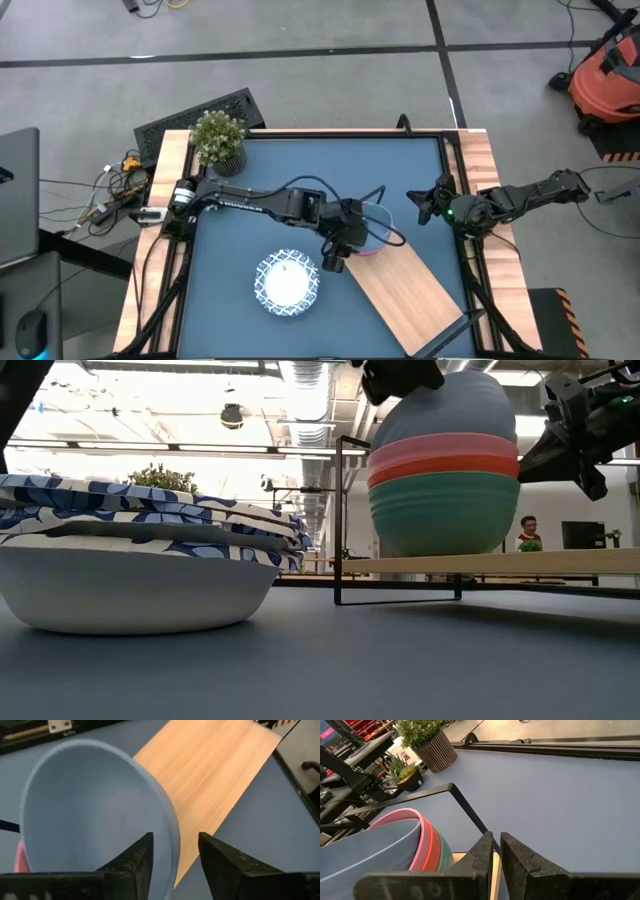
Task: Place and stack bowls onto a shelf
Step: Stack the blue bowl on top of the pink bowl on the shelf
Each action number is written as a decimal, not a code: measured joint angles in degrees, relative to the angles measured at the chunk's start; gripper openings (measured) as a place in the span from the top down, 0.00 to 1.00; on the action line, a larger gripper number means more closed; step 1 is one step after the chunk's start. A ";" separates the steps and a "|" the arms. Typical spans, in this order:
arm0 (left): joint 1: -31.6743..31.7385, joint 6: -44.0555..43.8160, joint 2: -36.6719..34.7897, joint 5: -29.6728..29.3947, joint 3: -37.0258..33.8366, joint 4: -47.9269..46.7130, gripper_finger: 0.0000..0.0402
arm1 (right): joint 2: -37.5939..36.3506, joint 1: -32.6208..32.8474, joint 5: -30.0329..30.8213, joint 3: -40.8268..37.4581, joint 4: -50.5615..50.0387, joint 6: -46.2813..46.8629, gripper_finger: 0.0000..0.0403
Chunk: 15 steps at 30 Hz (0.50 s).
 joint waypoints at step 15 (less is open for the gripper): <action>-2.40 -8.69 -0.13 -20.72 8.49 5.41 0.71 | 0.00 0.00 -0.02 0.00 0.00 1.33 0.84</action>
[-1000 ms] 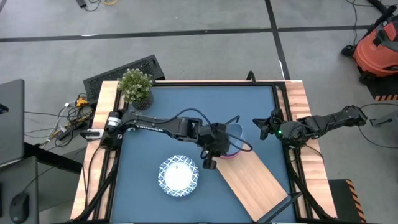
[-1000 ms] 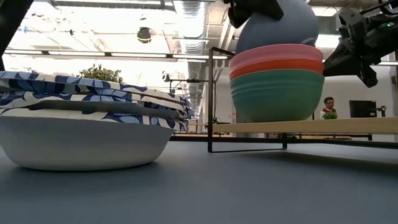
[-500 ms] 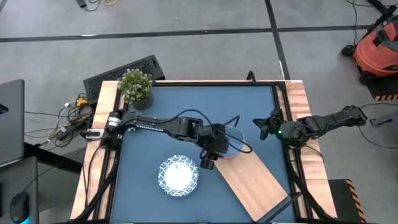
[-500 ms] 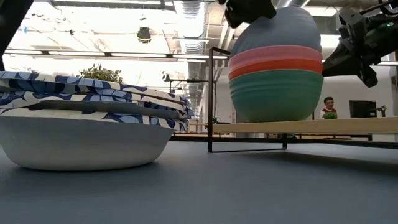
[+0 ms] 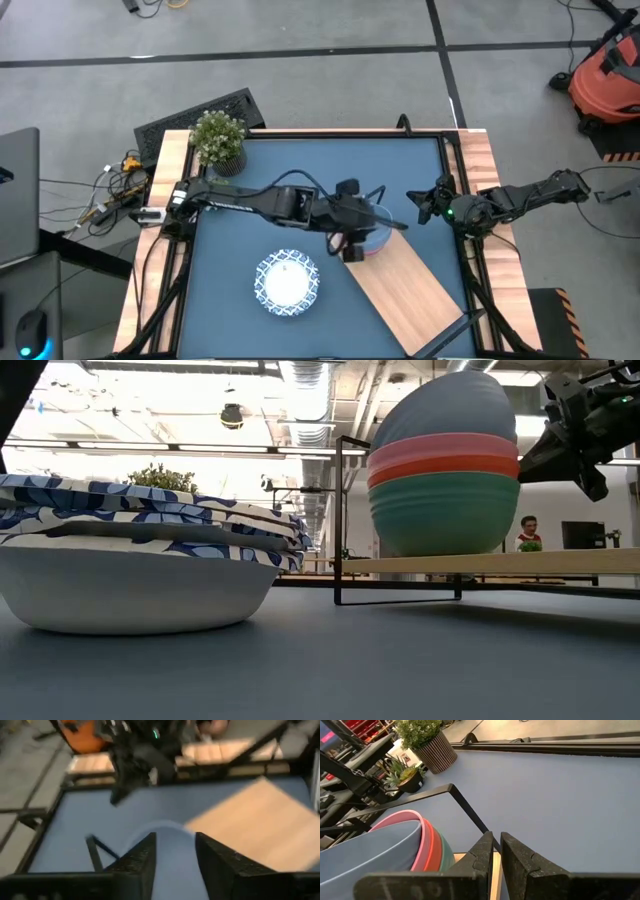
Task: Place and stack bowls onto a shelf
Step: Stack the blue bowl on top of the pink bowl on the shelf
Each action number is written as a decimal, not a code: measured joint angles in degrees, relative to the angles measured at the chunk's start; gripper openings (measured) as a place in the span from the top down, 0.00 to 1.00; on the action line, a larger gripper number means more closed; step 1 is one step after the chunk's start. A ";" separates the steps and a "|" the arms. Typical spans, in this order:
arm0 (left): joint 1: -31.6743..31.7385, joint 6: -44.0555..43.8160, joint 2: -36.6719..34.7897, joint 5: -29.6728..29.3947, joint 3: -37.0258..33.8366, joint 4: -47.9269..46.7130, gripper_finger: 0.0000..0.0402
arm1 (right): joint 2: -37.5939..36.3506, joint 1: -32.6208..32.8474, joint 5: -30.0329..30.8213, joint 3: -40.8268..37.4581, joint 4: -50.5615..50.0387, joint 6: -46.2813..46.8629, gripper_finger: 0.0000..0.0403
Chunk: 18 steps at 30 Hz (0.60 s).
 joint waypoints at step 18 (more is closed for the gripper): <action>-4.34 -10.47 0.07 -22.71 -17.20 27.34 1.00 | 0.02 0.00 -0.02 0.00 -0.88 0.08 0.84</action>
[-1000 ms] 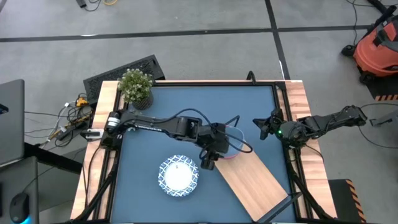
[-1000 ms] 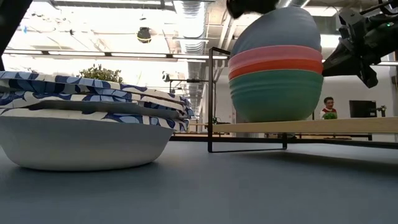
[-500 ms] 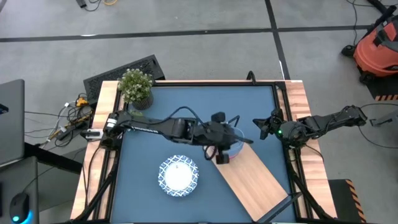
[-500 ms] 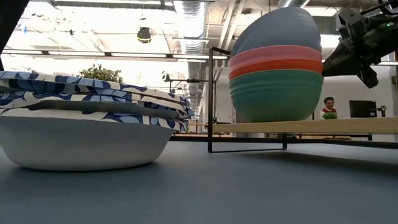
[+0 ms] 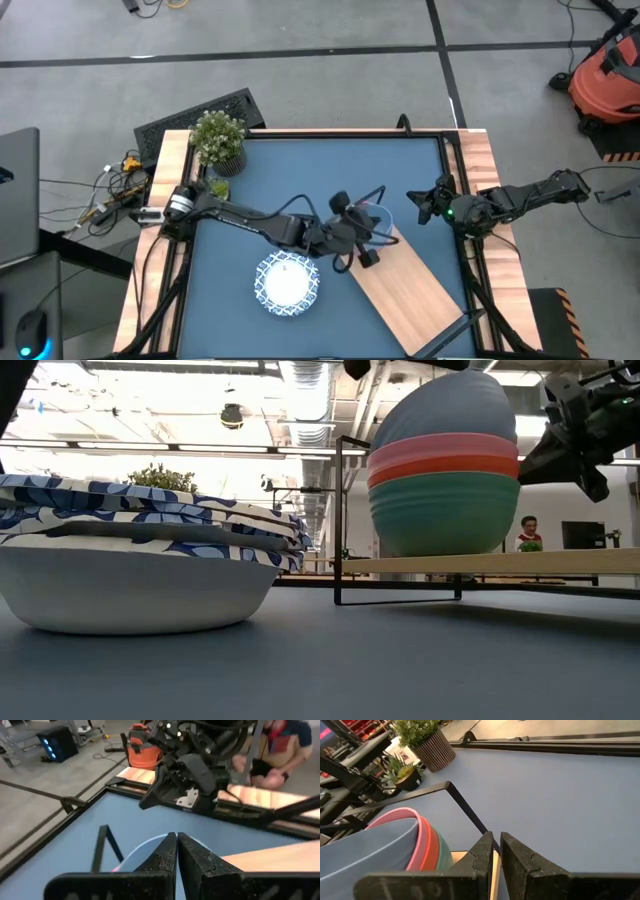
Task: Place and stack bowls onto a shelf
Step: Stack the blue bowl on top of the pink bowl on the shelf
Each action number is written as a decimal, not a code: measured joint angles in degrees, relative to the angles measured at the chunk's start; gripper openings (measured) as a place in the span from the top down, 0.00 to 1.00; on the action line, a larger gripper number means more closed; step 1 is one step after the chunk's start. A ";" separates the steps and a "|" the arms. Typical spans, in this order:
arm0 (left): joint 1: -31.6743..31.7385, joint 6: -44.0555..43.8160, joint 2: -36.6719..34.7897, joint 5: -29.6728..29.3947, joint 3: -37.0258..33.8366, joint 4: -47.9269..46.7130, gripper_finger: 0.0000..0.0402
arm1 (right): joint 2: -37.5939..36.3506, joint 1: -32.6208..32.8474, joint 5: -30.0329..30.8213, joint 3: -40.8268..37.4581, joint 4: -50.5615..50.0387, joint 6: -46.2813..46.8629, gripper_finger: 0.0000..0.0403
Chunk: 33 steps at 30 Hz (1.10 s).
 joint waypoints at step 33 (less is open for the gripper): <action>-2.21 -4.69 4.61 -0.56 -0.51 -3.98 1.00 | 0.02 3.11 -0.04 0.00 20.26 -15.45 0.84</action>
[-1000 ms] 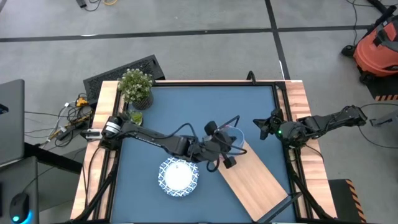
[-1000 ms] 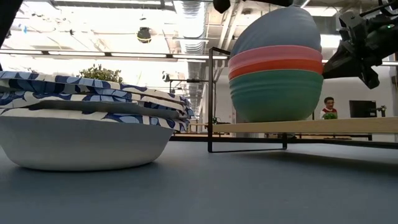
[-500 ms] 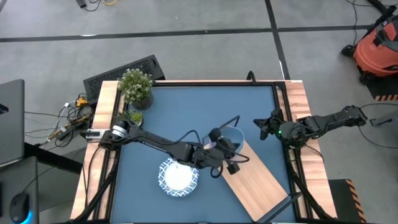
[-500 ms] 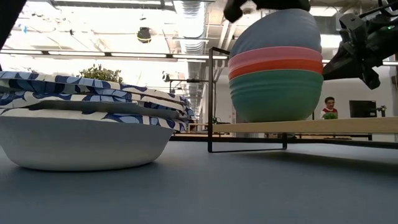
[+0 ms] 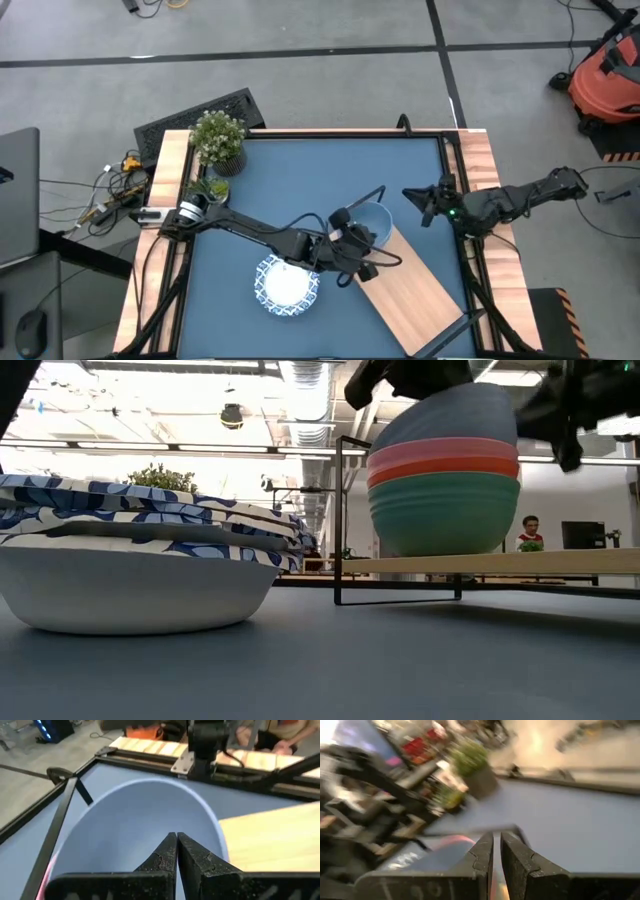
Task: Place and stack bowls onto a shelf
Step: Stack the blue bowl on top of the pink bowl on the shelf
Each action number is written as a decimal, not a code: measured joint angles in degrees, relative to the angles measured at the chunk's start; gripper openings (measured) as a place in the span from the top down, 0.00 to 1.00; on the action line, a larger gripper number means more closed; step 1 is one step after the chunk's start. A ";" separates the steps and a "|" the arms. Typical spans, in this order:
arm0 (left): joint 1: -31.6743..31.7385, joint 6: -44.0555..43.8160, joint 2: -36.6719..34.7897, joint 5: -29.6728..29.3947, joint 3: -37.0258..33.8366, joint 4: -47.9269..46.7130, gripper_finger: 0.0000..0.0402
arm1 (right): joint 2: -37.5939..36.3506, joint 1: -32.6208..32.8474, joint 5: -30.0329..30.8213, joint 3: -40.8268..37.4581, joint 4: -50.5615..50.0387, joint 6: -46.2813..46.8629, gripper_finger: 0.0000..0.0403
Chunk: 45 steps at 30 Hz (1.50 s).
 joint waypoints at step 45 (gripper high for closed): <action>-1.89 17.70 -7.45 -12.31 12.04 -10.21 1.00 | 22.60 11.58 -5.93 0.00 15.38 -5.92 0.84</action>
